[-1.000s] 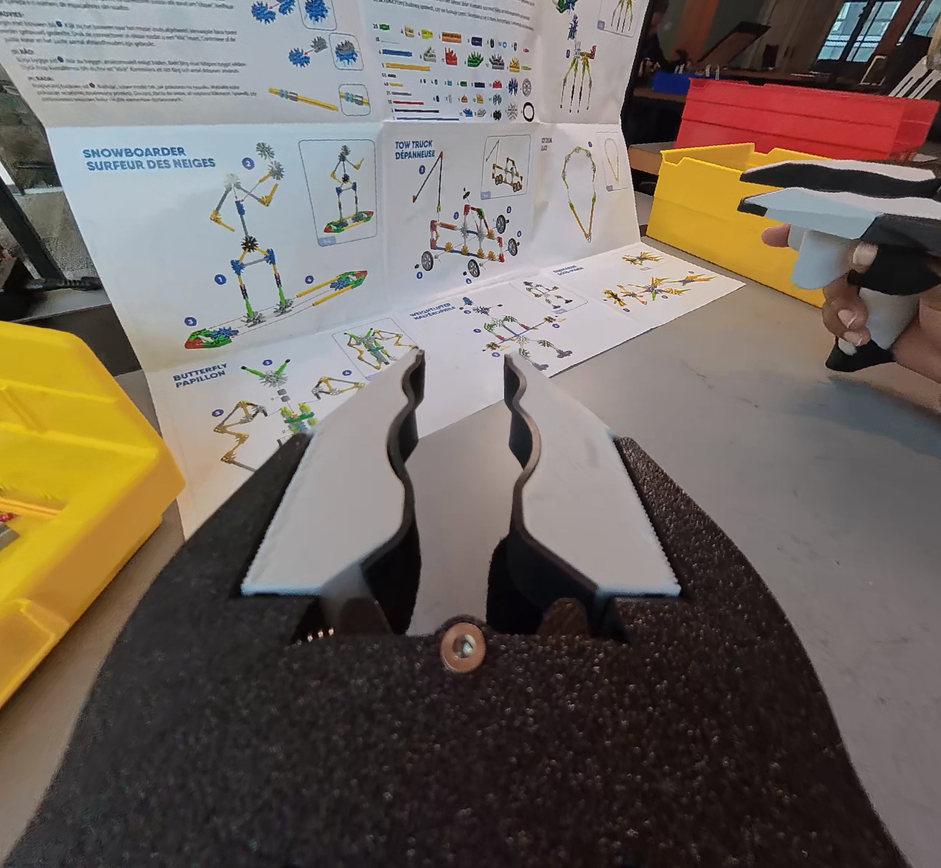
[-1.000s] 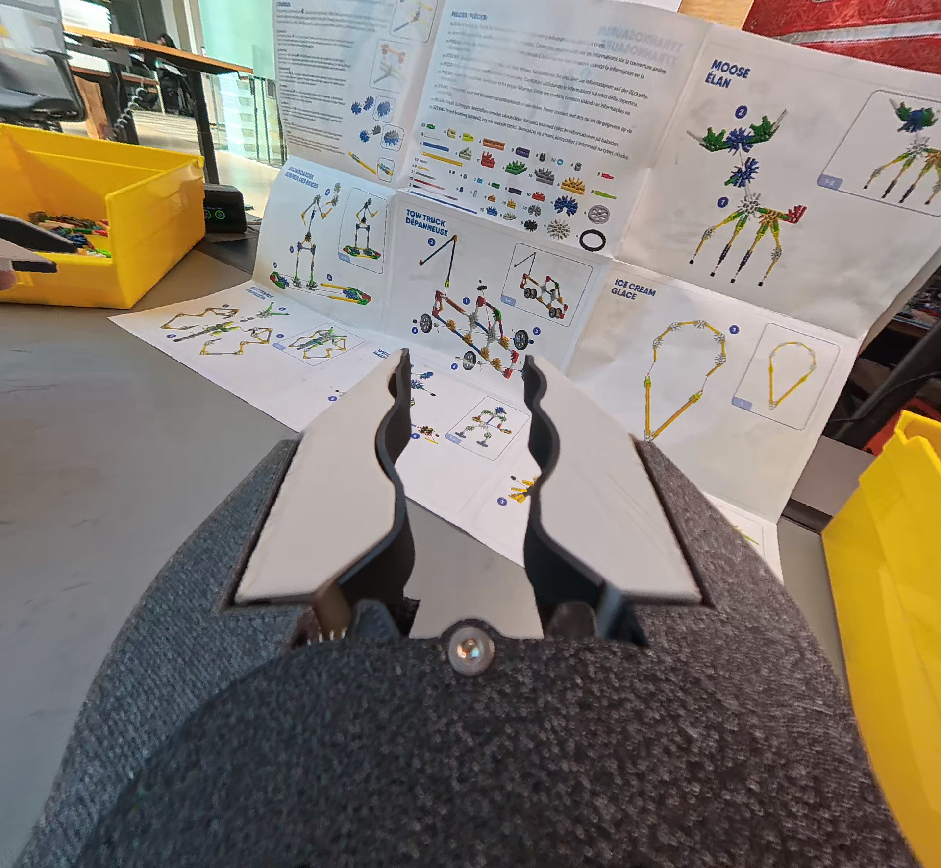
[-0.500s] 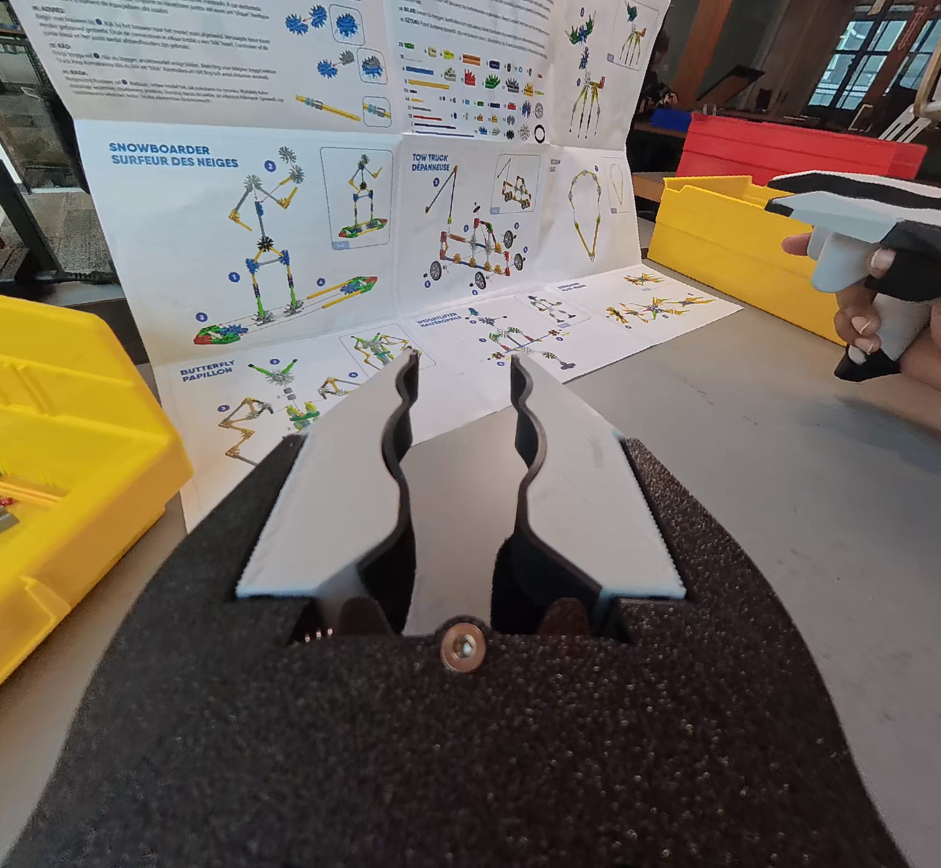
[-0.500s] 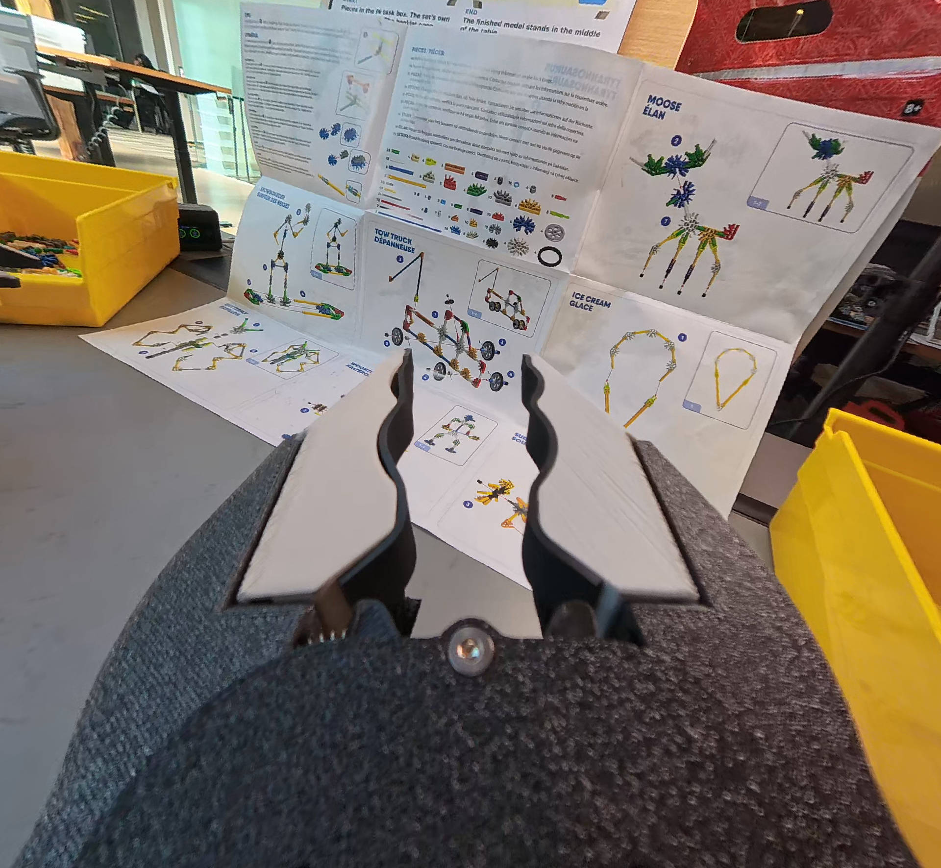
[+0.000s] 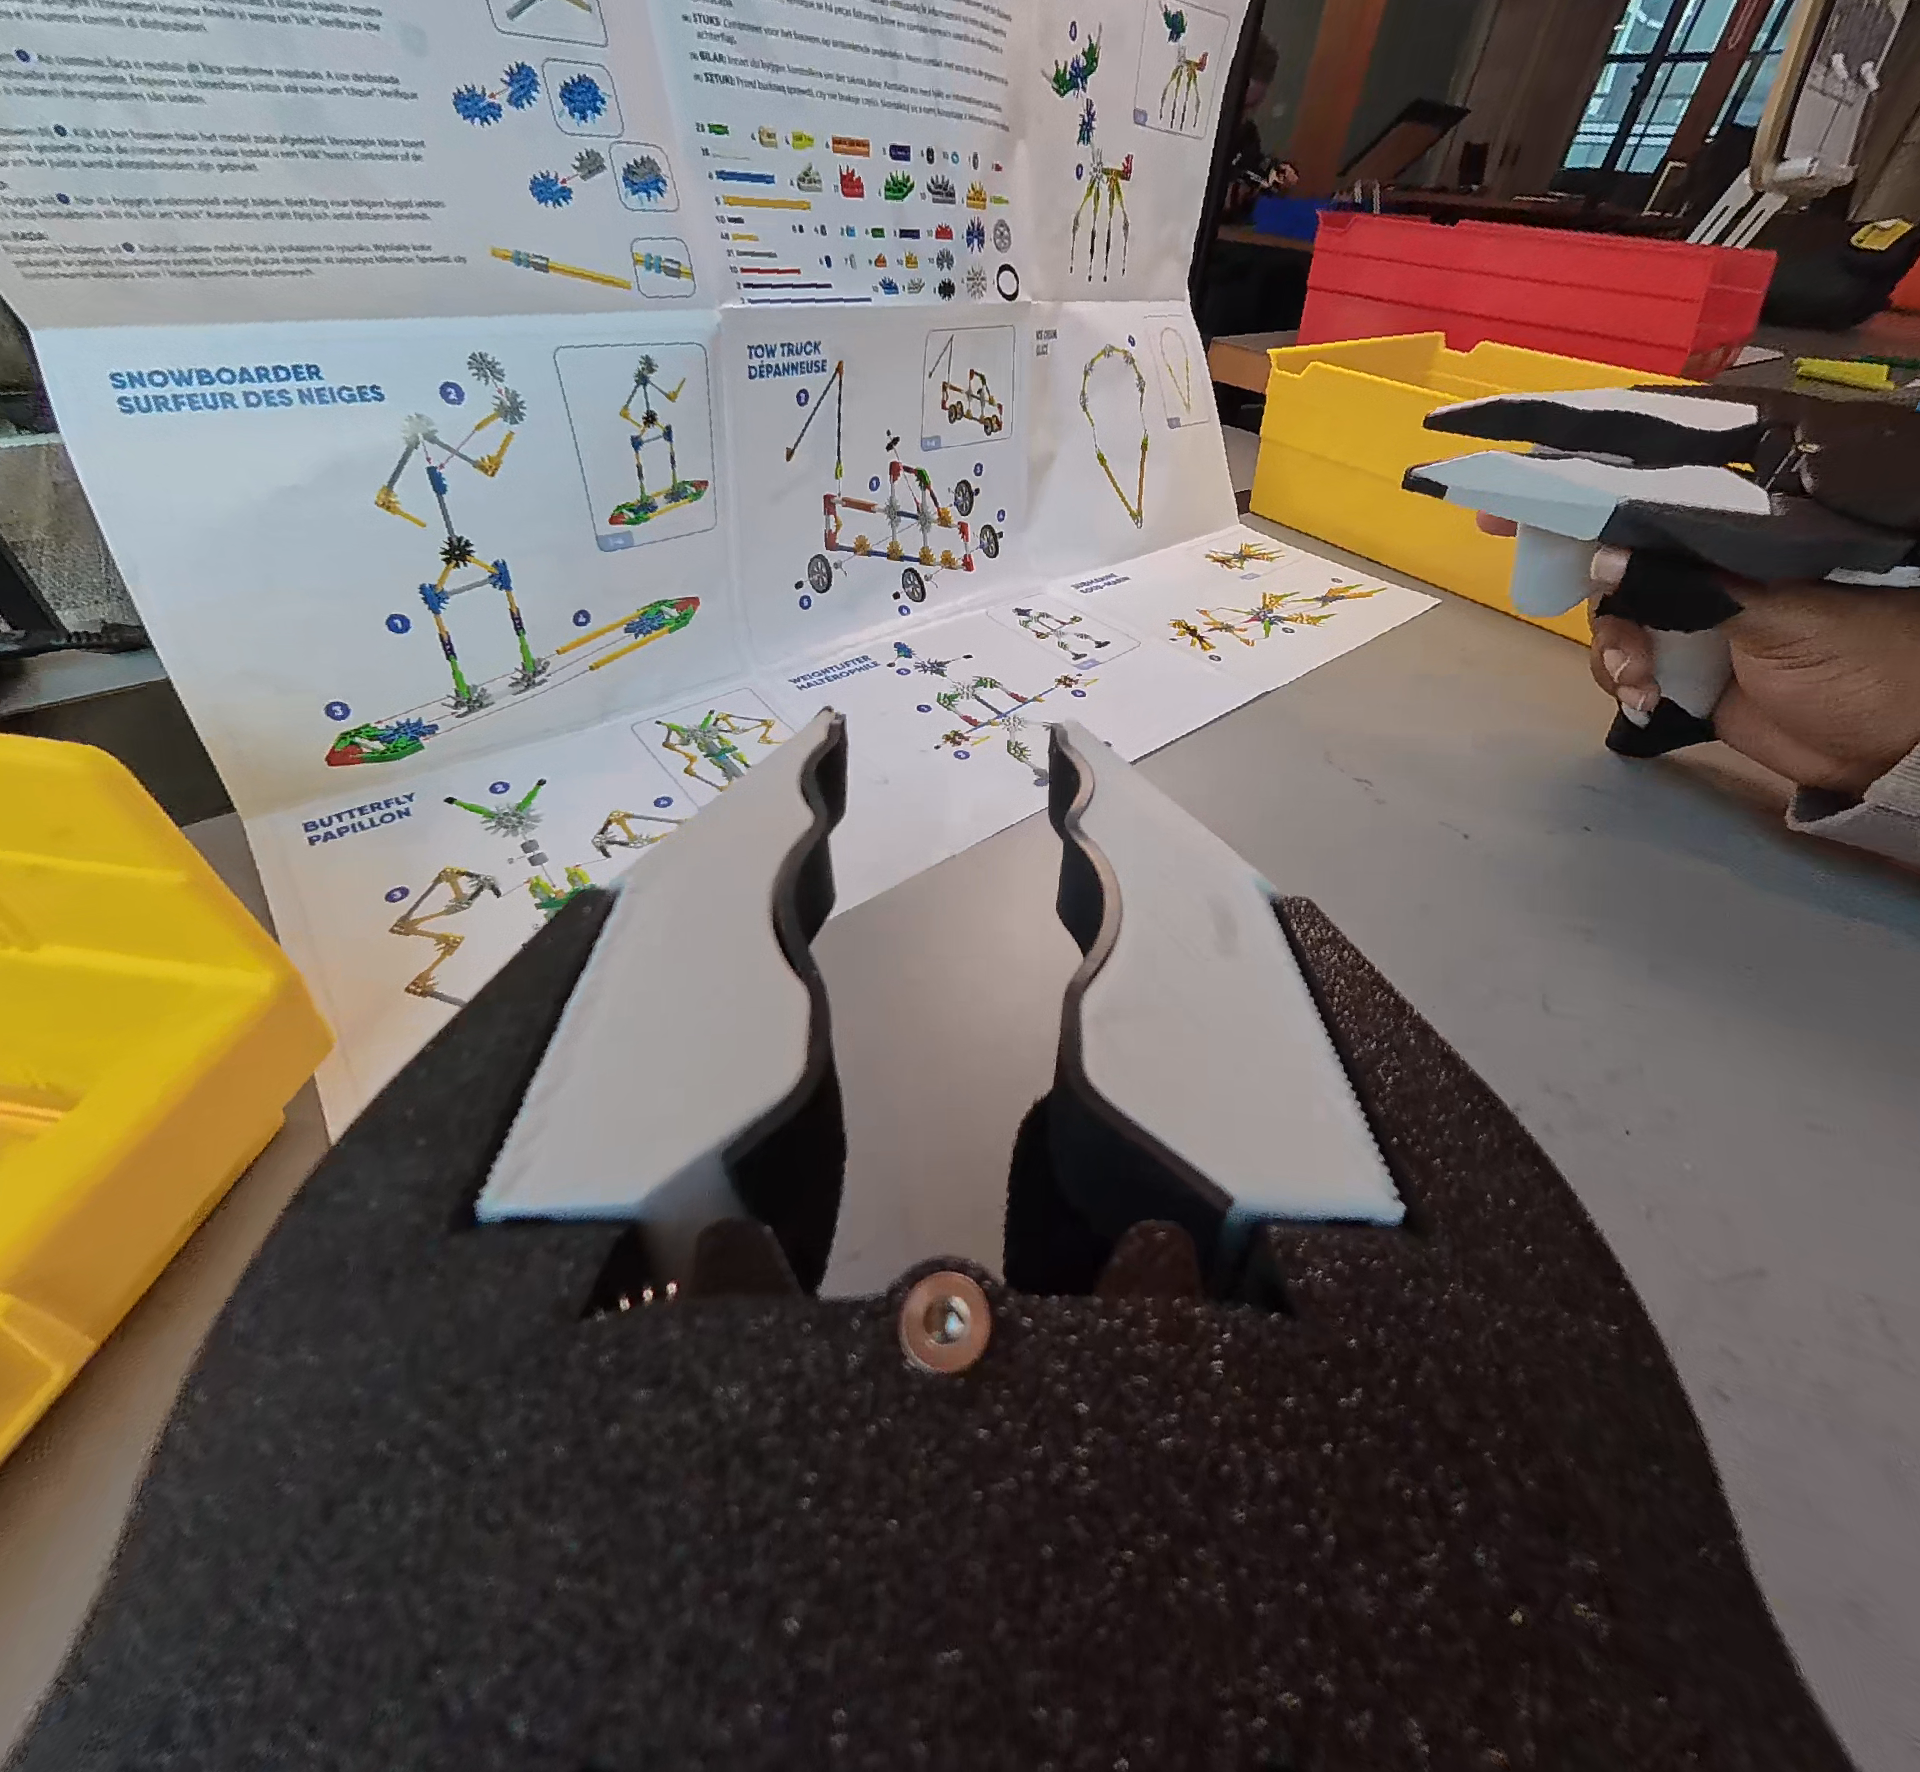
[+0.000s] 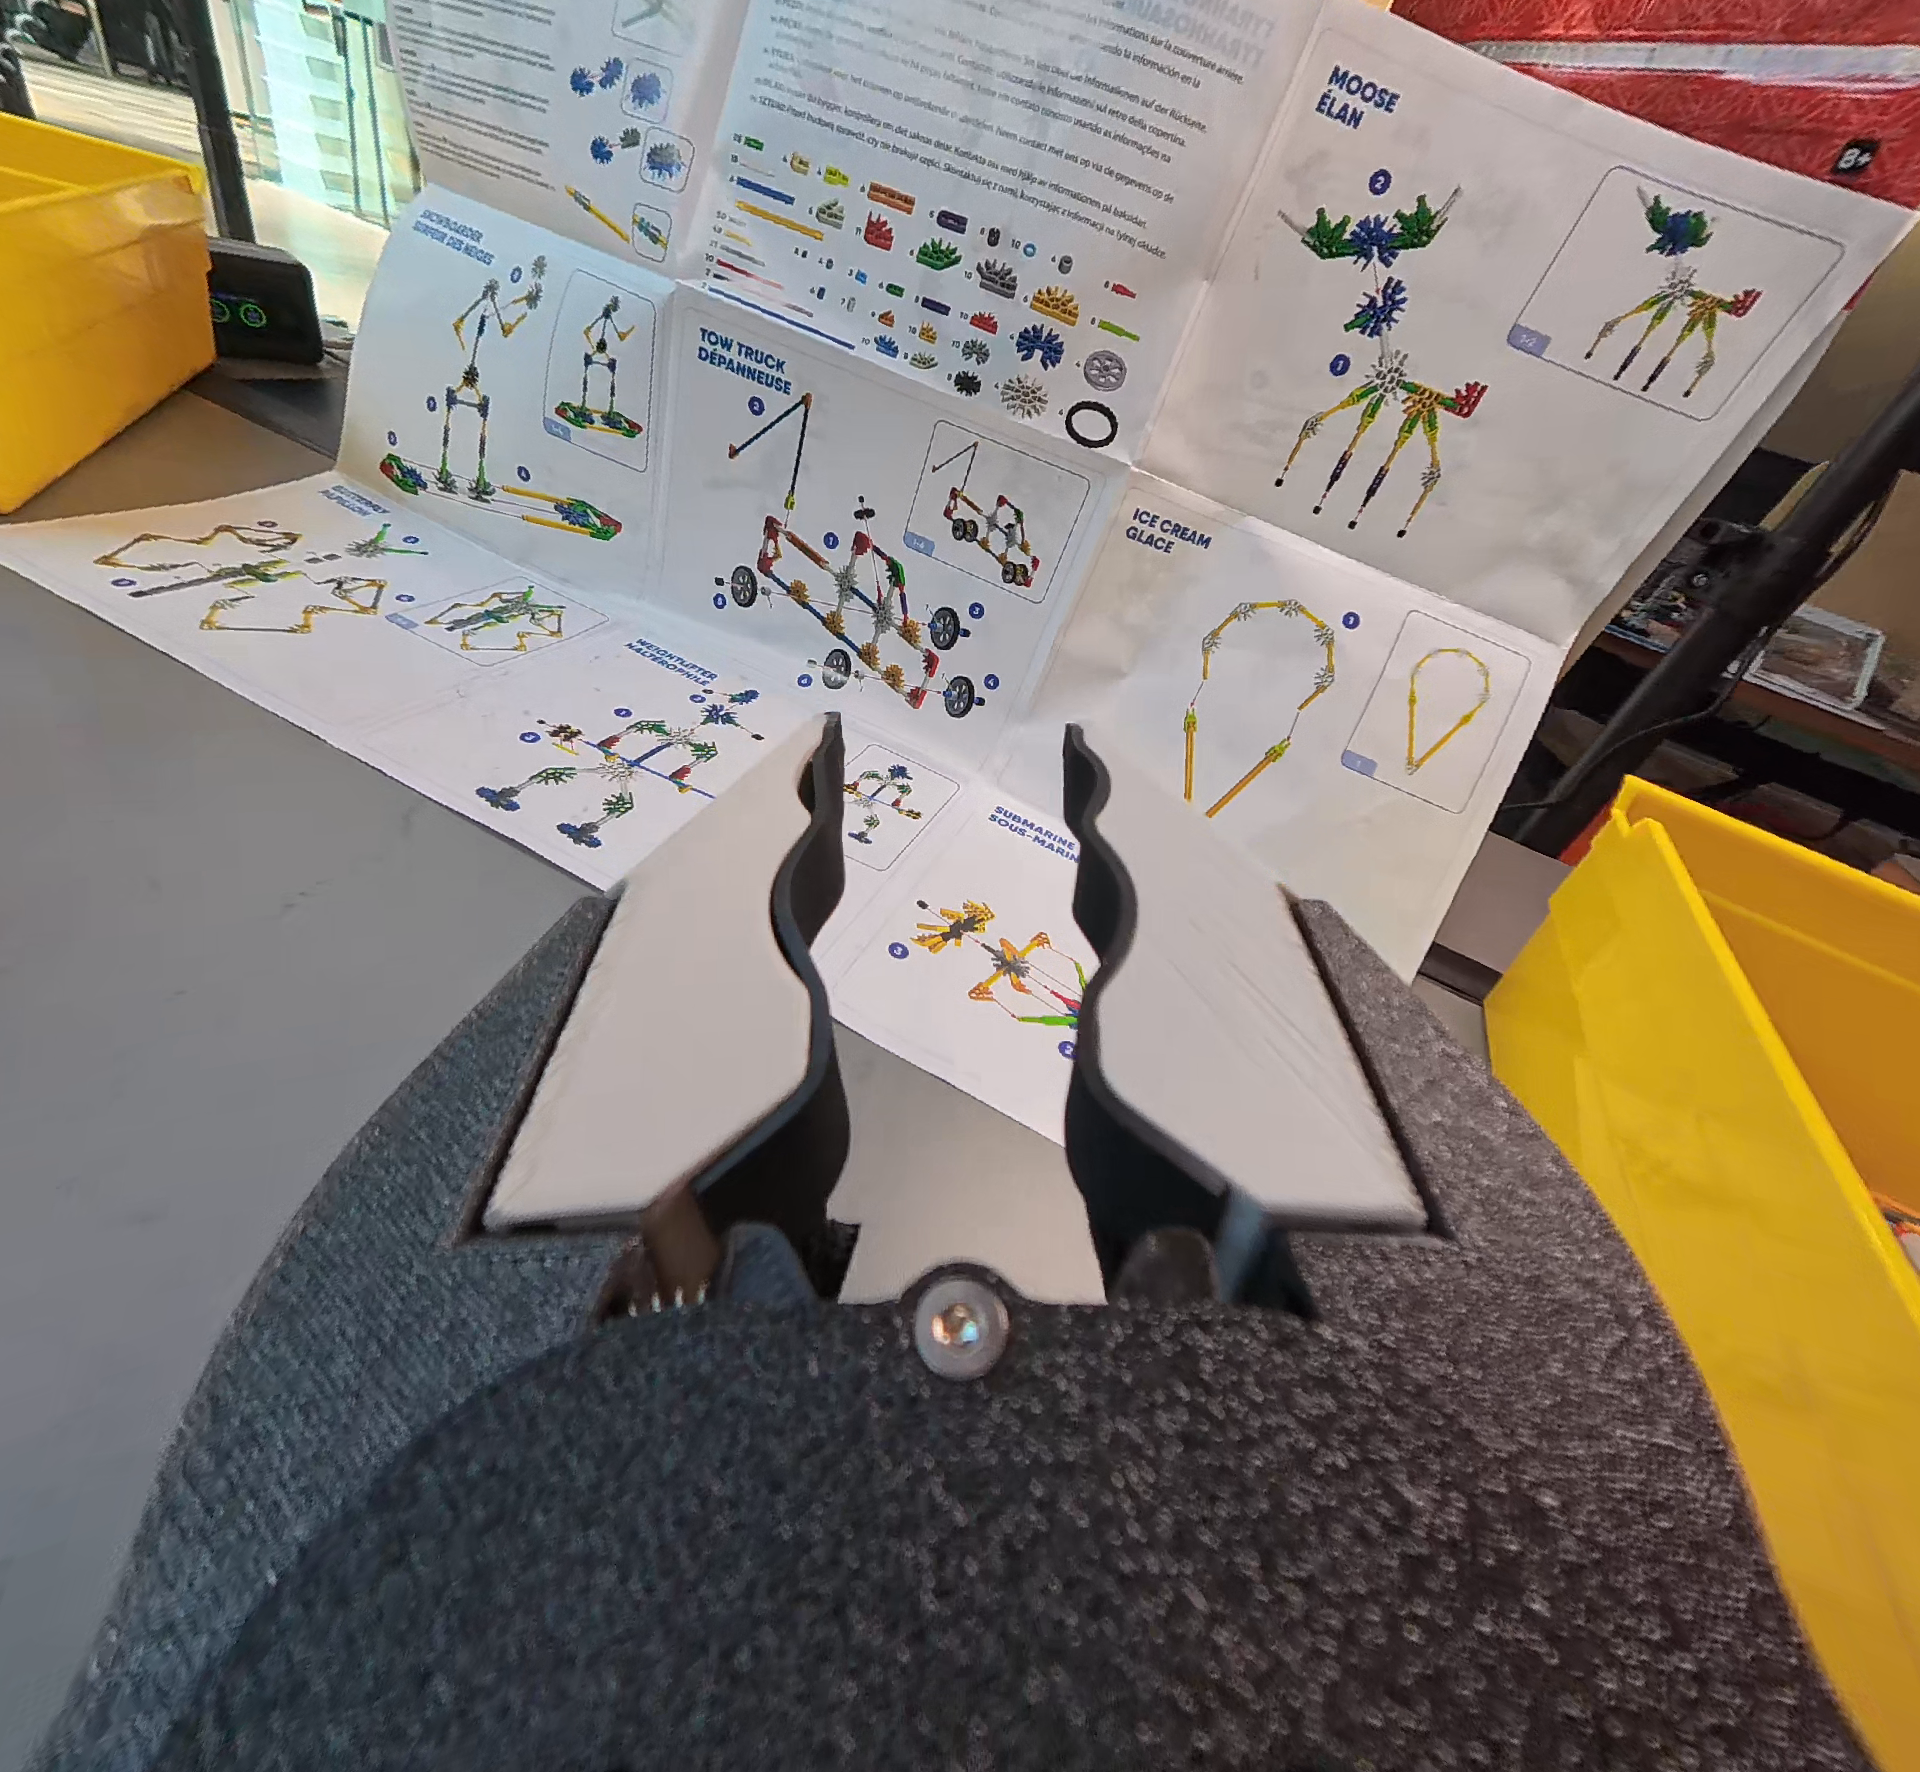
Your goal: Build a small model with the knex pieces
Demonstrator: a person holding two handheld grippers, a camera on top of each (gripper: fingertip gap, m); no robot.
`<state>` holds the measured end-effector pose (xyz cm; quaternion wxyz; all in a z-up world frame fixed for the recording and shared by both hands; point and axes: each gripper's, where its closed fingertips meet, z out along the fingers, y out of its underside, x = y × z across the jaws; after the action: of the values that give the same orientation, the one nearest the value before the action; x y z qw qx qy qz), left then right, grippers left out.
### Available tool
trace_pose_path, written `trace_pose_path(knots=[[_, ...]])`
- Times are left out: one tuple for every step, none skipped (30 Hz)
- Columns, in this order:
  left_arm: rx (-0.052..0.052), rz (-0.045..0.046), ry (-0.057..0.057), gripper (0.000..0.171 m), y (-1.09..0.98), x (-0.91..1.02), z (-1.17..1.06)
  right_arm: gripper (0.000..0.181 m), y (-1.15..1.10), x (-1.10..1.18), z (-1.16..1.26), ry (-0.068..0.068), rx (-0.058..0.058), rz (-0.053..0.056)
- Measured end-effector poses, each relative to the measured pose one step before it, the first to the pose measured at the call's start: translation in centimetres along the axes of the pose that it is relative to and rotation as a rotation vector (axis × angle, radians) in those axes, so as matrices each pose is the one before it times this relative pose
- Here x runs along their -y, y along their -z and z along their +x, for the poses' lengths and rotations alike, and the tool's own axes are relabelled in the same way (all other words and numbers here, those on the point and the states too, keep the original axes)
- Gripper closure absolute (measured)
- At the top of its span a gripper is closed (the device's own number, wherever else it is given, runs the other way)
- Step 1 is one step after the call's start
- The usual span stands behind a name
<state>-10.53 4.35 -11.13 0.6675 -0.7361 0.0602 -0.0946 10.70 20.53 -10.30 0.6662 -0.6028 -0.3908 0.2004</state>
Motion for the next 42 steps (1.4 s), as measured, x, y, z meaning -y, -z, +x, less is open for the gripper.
trace_pose_path(knots=[[0.0016, 0.00332, -0.0038, 0.133, 0.062, 0.179, -0.045, 0.14, -0.008, -0.016, -0.123, 0.0107, -0.0022, -0.0007], [0.0029, 0.00378, -0.0062, 0.133, 0.067, 0.175, -0.079, 0.14, -0.002, -0.008, -0.124, 0.011, -0.0026, -0.0005], [0.0022, 0.00221, -0.0078, 0.133, 0.07, 0.133, -0.053, 0.14, 0.004, 0.003, -0.07, 0.0091, -0.0048, 0.0001], [0.0059, 0.00172, -0.0082, 0.133, 0.081, 0.106, -0.108, 0.14, -0.004, -0.001, -0.076, 0.0065, -0.0035, -0.0003], [0.0067, 0.00134, -0.0079, 0.133, 0.08, 0.081, -0.108, 0.141, -0.005, -0.008, -0.061, 0.0043, -0.003, -0.0007], [0.0047, 0.00093, -0.007, 0.133, 0.073, 0.076, -0.077, 0.141, 0.006, 0.001, -0.056, 0.0025, -0.0024, -0.001], [0.0042, 0.00144, -0.0061, 0.133, 0.059, 0.075, -0.068, 0.141, -0.009, 0.002, -0.094, 0.0024, 0.0013, -0.0006], [0.0041, 0.00097, -0.006, 0.133, 0.051, 0.049, -0.069, 0.141, 0.003, -0.004, -0.098, 0.0031, 0.0016, -0.0004], [0.0044, -0.00094, -0.0067, 0.133, 0.021, 0.016, -0.065, 0.141, 0.0, 0.012, -0.075, 0.004, 0.0007, 0.0], [0.005, -0.00188, -0.0067, 0.133, 0.016, -0.026, -0.076, 0.141, 0.001, -0.003, -0.083, 0.0037, 0.0019, -0.0001], [0.0037, -0.00223, -0.006, 0.133, 0.01, -0.04, -0.064, 0.141, -0.002, 0.006, -0.08, 0.0014, 0.0024, -0.0003], [0.004, -0.00297, -0.0043, 0.133, -0.007, -0.079, -0.059, 0.142, 0.021, 0.029, -0.059, -0.0015, 0.0017, 0.0007], [0.0035, -0.00373, -0.0028, 0.133, -0.019, -0.098, -0.065, 0.142, 0.026, 0.04, -0.036, -0.0029, 0.0009, 0.0014], [0.0029, -0.00477, -0.0008, 0.133, -0.022, -0.132, -0.054, 0.141, 0.03, 0.054, -0.006, -0.0066, 0.0005, 0.0013], [0.0026, -0.00293, 0.0011, 0.133, -0.02, -0.108, -0.063, 0.142, 0.05, 0.092, 0.028, -0.0144, 0.0014, 0.0027], [0.0012, -0.00266, 0.0021, 0.133, -0.021, -0.105, -0.046, 0.141, 0.064, 0.137, 0.026, -0.0232, 0.0041, 0.005], [0.0024, -0.00175, 0.0006, 0.133, -0.017, -0.073, -0.063, 0.141, 0.075, 0.166, 0.053, -0.0311, 0.0061, 0.0059], [0.0046, -0.00071, -0.0027, 0.133, 0.017, -0.021, -0.101, 0.141, 0.089, 0.171, 0.094, -0.0377, 0.0061, 0.0064], [0.0058, 0.0007, -0.005, 0.133, 0.051, 0.034, -0.128, 0.14, 0.088, 0.182, 0.078, -0.0366, 0.008, 0.006], [0.0067, 0.0005, -0.0045, 0.133, 0.078, 0.048, -0.166, 0.14, 0.101, 0.243, 0.072, -0.0286, 0.0081, 0.0078], [0.0121, 0.00176, -0.0037, 0.133, 0.123, 0.109, -0.292, 0.139, 0.122, 0.31, 0.069, -0.0182, 0.005, 0.0092], [0.0144, 0.00591, -0.0026, 0.133, 0.185, 0.206, -0.379, 0.139, 0.113, 0.329, 0.059, -0.0071, 0.0031, 0.0084], [0.0143, 0.00829, -0.0012, 0.133, 0.254, 0.287, -0.484, 0.139, 0.102, 0.318, 0.0, -0.0003, 0.0029, 0.0057], [0.0195, 0.01085, 0.0012, 0.132, 0.329, 0.44, -0.704, 0.14, 0.109, 0.349, -0.108, 0.0006, 0.0079, 0.0046], [0.0257, 0.01578, 0.0001, 0.132, 0.471, 0.632, -1.008, 0.14, 0.123, 0.41, -0.226, 0.0015, 0.0121, 0.006], [0.0374, 0.01789, -0.0098, 0.132, 0.602, 0.918, -1.408, 0.139, 0.176, 0.445, -0.255, 0.0038, 0.0116, 0.0072], [0.0442, 0.02591, -0.0226, 0.132, 0.713, 1.327, -1.769, 0.14, 0.242, 0.411, -0.314, 0.0057, 0.0129, 0.0075], [0.0453, 0.03081, -0.0325, 0.132, 0.732, 1.661, -2.024, 0.14, 0.301, 0.293, -0.368, 0.0083, 0.0158, 0.0057], [0.0502, 0.02574, -0.0325, 0.133, 0.626, 1.692, -2.304, 0.141, 0.299, 0.109, -0.322, 0.0108, 0.0133, 0.0024], [0.042, 0.01109, -0.0284, 0.136, 0.352, 1.477, -2.317, 0.142, 0.27, -0.076, -0.229, 0.0115, 0.0087, 0.0003], [0.029, -0.00793, -0.0212, 0.139, 0.032, 1.144, -2.202, 0.143, 0.21, -0.228, -0.186, 0.0093, 0.0075, -0.0034], [0.0166, -0.02908, -0.0076, 0.141, -0.299, 0.772, -1.981, 0.144, 0.099, -0.302, -0.174, 0.0076, 0.0087, -0.0057], [-0.0044, -0.05331, 0.0008, 0.141, -0.656, 0.304, -1.602, 0.144, -0.004, -0.271, -0.129, 0.0047, 0.0065, -0.0072], [-0.0119, -0.08005, 0.0038, 0.141, -0.98, -0.304, -1.366, 0.144, -0.079, -0.119, -0.077, -0.0003, 0.0048, -0.0027], [-0.0244, -0.10594, -0.0012, 0.141, -1.26, -0.996, -1.059, 0.144, -0.107, -0.014, -0.168, -0.0036, 0.0104, 0.0013], [-0.0374, -0.12916, 0.0024, 0.138, -1.51, -1.667, -0.725, 0.144, -0.113, -0.012, -0.193, -0.004, 0.0102, 0.0011], [-0.038, -0.14076, 0.0116, 0.132, -1.69, -2.08, -0.554, 0.144, -0.09, -0.091, -0.211, -0.0012, 0.0084, -0.0011], [-0.0019, -0.10455, 0.0058, 0.13, -1.715, -1.688, -0.815, 0.144, -0.042, -0.142, -0.278, 0.0016, 0.009, -0.0036], [0.0153, -0.06266, -0.0167, 0.131, -1.614, -1.215, -0.619, 0.144, -0.017, -0.127, -0.262, 0.0051, 0.0068, -0.0039], [0.0034, -0.06741, -0.0311, 0.133, -1.513, -1.212, -0.09, 0.144, 0.01, -0.08, -0.208, 0.0103, 0.0024, -0.0027], [0.0035, -0.0684, -0.0281, 0.134, -1.39, -1.039, 0.13, 0.144, 0.008, -0.07, -0.173, 0.0144, 0.0012, -0.0031], [-0.0123, -0.0562, -0.0183, 0.134, -1.278, -0.708, 0.496, 0.144, -0.016, -0.095, -0.139, 0.0142, -0.0003, -0.0042]])
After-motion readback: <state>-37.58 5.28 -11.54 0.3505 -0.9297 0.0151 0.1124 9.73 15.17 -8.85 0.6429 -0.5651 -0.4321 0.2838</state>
